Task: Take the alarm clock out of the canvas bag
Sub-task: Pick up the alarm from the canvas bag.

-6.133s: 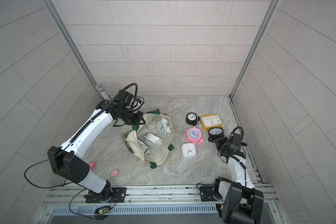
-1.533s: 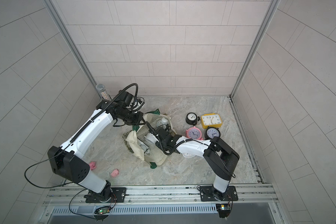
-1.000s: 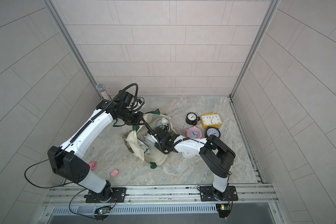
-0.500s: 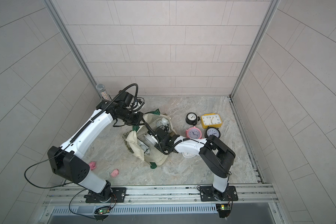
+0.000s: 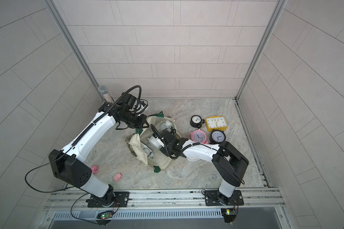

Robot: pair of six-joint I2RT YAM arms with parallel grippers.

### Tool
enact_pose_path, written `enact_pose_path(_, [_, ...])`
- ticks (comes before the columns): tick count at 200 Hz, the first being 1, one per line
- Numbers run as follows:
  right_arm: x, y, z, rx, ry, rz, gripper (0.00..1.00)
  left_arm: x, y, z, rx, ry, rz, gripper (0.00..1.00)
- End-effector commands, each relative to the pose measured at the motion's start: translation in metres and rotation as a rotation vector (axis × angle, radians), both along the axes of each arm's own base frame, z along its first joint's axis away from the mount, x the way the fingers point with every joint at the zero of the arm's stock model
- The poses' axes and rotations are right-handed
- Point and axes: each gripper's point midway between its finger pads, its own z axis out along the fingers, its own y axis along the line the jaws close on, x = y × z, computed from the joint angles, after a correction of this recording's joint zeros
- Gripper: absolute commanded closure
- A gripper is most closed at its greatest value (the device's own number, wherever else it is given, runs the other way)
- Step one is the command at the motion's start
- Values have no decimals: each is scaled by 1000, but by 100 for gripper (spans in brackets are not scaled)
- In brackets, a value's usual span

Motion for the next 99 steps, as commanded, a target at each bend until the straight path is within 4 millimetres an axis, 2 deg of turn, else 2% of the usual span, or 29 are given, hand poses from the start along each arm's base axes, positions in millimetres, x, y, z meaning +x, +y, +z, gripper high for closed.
enact_pose_path(1, [-5, 3, 26, 46, -18, 32, 97, -5, 0, 4, 0, -14, -16, 100])
enact_pose_path(27, [-10, 3, 43, 72, 7, 20, 99, -4, 0, 5, 0, -17, -16, 100])
enact_pose_path(99, [-25, -13, 82, 98, 29, 0, 100, -5, 1, 5, 5, -16, -14, 100])
